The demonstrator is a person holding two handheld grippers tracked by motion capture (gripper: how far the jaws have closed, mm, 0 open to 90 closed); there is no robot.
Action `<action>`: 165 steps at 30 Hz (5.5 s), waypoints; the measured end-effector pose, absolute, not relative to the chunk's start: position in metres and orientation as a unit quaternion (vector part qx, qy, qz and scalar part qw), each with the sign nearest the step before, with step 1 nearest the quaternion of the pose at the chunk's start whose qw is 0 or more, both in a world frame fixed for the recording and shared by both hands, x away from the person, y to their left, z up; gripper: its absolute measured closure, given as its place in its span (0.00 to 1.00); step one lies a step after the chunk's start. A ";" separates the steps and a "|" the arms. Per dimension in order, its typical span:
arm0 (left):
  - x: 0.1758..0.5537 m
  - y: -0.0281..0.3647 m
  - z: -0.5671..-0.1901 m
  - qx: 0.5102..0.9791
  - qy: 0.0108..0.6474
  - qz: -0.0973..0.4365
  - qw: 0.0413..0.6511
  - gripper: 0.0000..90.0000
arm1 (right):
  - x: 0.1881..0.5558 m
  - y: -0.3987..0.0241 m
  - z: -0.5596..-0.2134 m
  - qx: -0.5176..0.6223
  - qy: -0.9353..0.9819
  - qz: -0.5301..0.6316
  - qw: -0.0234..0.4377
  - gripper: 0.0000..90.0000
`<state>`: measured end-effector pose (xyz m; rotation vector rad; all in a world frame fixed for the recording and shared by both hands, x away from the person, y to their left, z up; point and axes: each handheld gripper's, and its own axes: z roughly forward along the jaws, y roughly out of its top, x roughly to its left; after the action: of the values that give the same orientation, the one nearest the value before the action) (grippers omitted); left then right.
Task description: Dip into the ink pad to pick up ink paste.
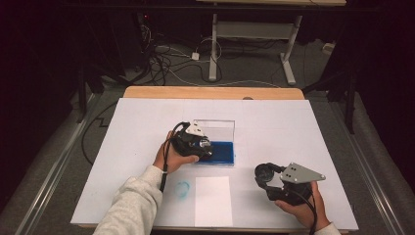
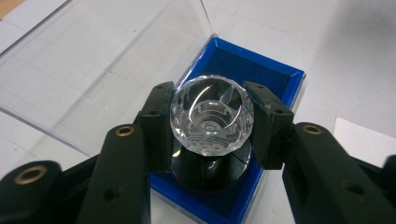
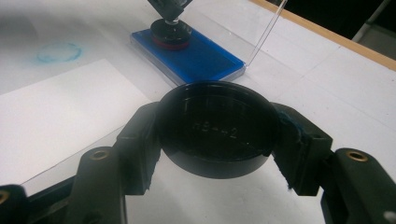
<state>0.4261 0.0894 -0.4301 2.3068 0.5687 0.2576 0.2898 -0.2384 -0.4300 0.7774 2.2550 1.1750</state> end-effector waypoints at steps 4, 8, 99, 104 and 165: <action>0.428 0.094 -0.434 0.890 0.230 0.087 0.385 0.61 | 0.290 -0.239 -0.430 0.284 0.824 0.428 0.240 0.43; 0.427 0.095 -0.436 0.885 0.234 0.083 0.394 0.61 | 0.290 -0.238 -0.430 0.285 0.824 0.428 0.239 0.43; 0.427 0.043 -0.361 0.908 0.190 0.119 0.354 0.61 | 0.291 -0.242 -0.431 0.292 0.821 0.427 0.243 0.43; 0.427 0.041 -0.363 0.910 0.187 0.111 0.353 0.61 | 0.290 -0.242 -0.431 0.293 0.821 0.427 0.242 0.43; 0.429 0.029 -0.422 0.927 0.192 0.090 0.308 0.61 | 0.293 -0.237 -0.436 0.291 0.830 0.422 0.221 0.42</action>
<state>0.4291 0.0293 -0.4216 2.4522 0.5086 0.2367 0.2927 -0.2369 -0.4360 0.8033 2.2939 1.1657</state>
